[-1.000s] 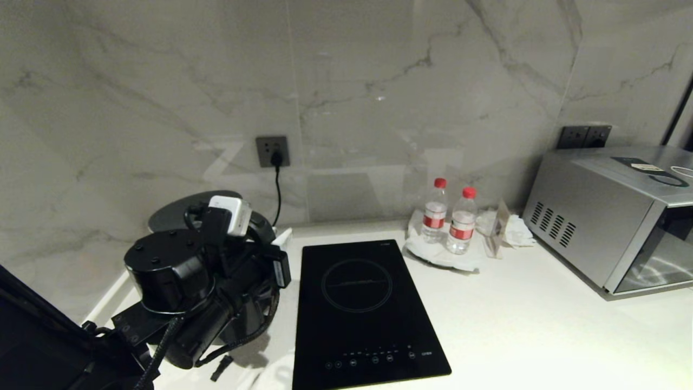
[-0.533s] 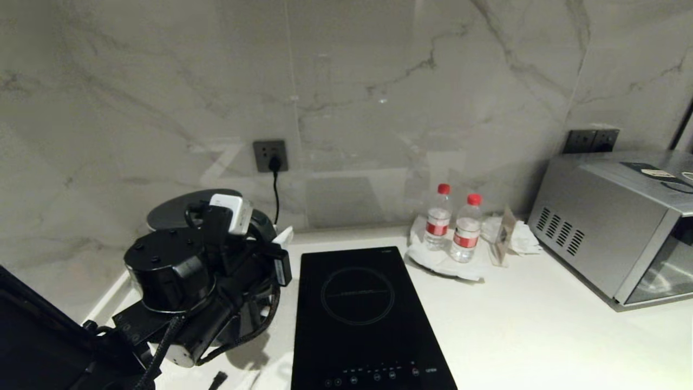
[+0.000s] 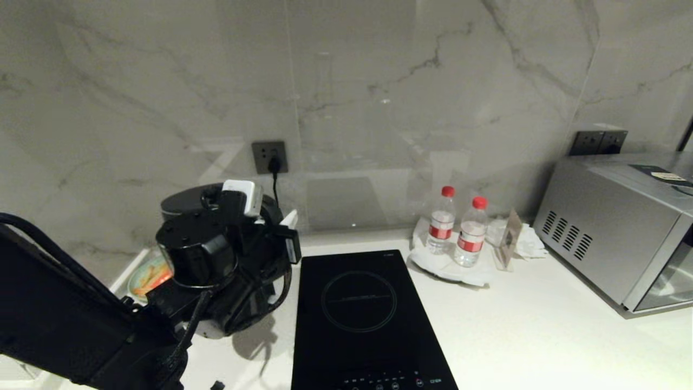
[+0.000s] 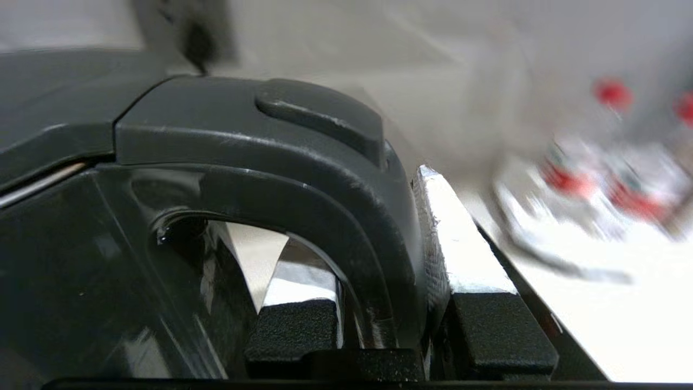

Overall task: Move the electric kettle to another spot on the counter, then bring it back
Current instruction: Place it on the power base

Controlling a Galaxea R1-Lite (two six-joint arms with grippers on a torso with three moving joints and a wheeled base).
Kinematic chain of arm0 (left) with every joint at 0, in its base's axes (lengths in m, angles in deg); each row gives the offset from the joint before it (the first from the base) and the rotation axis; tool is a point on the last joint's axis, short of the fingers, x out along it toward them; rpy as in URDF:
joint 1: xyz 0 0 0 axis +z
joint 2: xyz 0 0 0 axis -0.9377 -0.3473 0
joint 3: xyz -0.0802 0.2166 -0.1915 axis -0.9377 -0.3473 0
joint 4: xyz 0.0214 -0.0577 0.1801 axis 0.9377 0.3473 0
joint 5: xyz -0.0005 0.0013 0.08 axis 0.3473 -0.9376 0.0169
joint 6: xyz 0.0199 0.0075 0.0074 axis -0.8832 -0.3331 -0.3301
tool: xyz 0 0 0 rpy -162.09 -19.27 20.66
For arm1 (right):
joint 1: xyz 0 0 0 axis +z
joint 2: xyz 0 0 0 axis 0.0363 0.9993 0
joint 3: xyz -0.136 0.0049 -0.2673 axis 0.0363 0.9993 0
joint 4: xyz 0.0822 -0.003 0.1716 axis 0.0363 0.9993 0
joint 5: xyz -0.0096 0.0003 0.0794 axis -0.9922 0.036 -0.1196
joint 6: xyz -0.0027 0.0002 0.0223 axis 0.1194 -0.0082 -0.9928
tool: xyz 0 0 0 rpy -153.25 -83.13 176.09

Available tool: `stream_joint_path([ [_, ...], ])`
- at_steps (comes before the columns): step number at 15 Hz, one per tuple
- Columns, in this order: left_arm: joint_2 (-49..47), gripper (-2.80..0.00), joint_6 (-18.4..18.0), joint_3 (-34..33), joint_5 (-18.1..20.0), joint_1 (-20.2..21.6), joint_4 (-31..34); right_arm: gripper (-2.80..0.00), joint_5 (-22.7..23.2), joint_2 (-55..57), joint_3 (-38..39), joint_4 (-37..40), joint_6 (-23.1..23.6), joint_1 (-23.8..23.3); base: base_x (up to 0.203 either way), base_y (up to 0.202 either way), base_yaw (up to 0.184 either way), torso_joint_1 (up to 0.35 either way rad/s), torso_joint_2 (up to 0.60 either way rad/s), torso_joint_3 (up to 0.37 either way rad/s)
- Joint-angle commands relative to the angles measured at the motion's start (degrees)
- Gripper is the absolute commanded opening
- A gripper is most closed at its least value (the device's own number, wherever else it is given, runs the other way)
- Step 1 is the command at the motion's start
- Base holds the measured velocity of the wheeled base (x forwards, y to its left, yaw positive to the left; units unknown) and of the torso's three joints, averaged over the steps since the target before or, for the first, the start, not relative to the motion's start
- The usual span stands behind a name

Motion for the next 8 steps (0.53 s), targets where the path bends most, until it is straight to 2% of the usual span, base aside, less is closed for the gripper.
stream_joint_path([
  [1,-5.9,-2.80,-0.4,5.3,-1.2,0.0,-0.3,-2.80,0.0,0.0,0.0,0.0,0.0,0.1,0.000,0.000,0.000,0.000,0.00,0.000],
  [5,-13.4,-2.80,-1.3,12.6,-1.9,1.2,-0.1,-2.80,0.0,0.0,0.0,0.0,0.0,0.1,0.000,0.000,0.000,0.000,0.00,0.000],
  [8,-18.0,-2.80,-2.0,17.1,-1.9,3.7,0.0,-2.80,0.0,0.0,0.0,0.0,0.0,0.1,0.000,0.000,0.000,0.000,0.00,0.000],
])
